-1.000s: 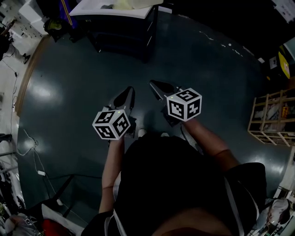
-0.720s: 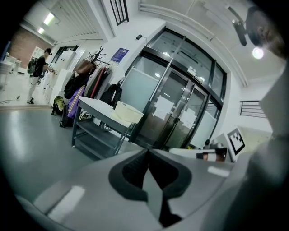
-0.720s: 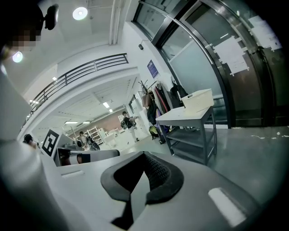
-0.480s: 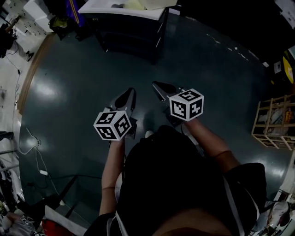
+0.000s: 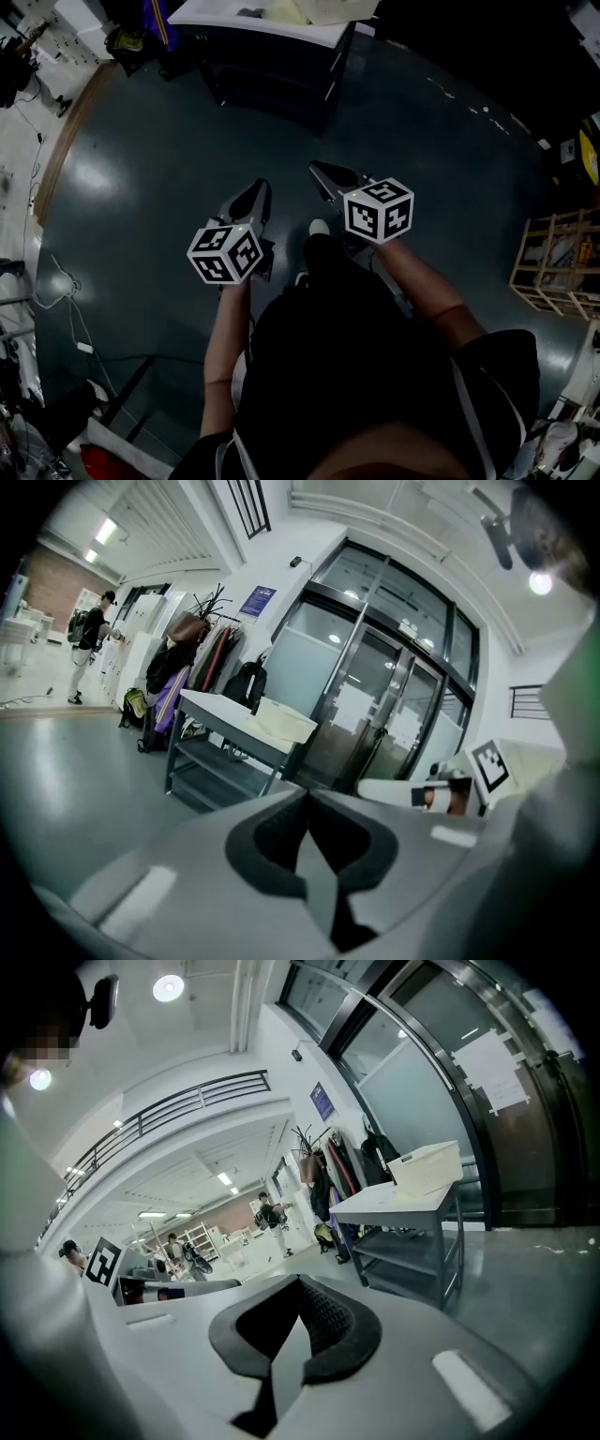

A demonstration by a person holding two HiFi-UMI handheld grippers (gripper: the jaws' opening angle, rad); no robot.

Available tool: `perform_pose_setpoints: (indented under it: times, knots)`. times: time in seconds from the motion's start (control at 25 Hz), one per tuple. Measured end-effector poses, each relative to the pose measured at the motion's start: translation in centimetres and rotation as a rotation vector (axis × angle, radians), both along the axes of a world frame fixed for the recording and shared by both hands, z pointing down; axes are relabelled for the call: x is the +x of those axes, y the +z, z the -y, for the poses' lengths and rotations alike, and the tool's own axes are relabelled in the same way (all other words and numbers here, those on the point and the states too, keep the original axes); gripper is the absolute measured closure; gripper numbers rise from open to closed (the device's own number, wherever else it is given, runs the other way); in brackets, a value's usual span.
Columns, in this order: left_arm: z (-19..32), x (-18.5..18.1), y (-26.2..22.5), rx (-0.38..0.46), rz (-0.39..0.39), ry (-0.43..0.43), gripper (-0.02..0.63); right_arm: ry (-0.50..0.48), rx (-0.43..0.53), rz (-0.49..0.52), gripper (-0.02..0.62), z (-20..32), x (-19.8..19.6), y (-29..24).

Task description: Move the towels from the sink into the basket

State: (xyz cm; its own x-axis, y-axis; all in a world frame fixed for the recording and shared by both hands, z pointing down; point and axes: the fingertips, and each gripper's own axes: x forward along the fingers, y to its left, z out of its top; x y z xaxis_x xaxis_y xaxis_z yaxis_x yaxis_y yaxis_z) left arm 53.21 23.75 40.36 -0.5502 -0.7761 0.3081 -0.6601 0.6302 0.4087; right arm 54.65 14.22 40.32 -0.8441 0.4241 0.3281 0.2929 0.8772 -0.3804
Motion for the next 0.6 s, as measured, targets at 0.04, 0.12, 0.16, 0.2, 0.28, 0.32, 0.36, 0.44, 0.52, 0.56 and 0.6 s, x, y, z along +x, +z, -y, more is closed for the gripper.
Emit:
perform_pose_setpoints:
  times: [0.04, 0.12, 0.16, 0.2, 0.28, 0.32, 0.36, 0.44, 0.52, 0.56, 0.6]
  knots:
    - [0.1, -0.7, 0.0, -0.001, -0.002, -0.007, 0.598, -0.003, -0.001, 0.000, 0.597, 0.2, -0.8, 0.0]
    - [0.5, -2.2, 0.0, 0.003, -0.005, -0.021, 0.598, -0.010, -0.003, -0.001, 0.597, 0.6, -2.2, -0.1]
    - [0.8, -2.9, 0.0, 0.008, -0.003, -0.029, 0.598, -0.015, -0.002, 0.002, 0.597, 0.9, -3.0, -0.2]
    - [1.2, -3.8, -0.1, 0.011, 0.002, -0.037, 0.598, -0.019, 0.000, 0.007, 0.597, 1.2, -3.7, -0.3]
    - [2.1, -5.4, -0.1, 0.012, 0.010, -0.046, 0.598, -0.024, 0.002, 0.012, 0.597, 2.0, -5.2, -0.5]
    - [2.8, -6.2, -0.2, 0.012, 0.012, -0.047, 0.598, -0.027, 0.003, 0.011, 0.597, 2.6, -5.8, -0.5]
    - [3.5, -6.9, -0.4, 0.014, 0.014, -0.045, 0.598, -0.031, 0.005, 0.007, 0.597, 3.1, -6.4, -0.5]
    - [4.7, -8.3, -1.0, 0.017, 0.022, -0.042, 0.598, -0.040, 0.011, 0.003, 0.597, 4.1, -7.6, -0.6]
    - [5.8, -9.8, -1.6, 0.018, 0.028, -0.043, 0.598, -0.047, 0.016, 0.004, 0.597, 4.9, -9.0, -1.1]
    - [6.3, -10.5, -1.9, 0.018, 0.030, -0.044, 0.598, -0.052, 0.016, 0.007, 0.597, 5.3, -9.6, -1.3]
    - [6.7, -11.1, -2.1, 0.018, 0.033, -0.047, 0.598, -0.056, 0.016, 0.010, 0.597, 5.7, -10.3, -1.5]
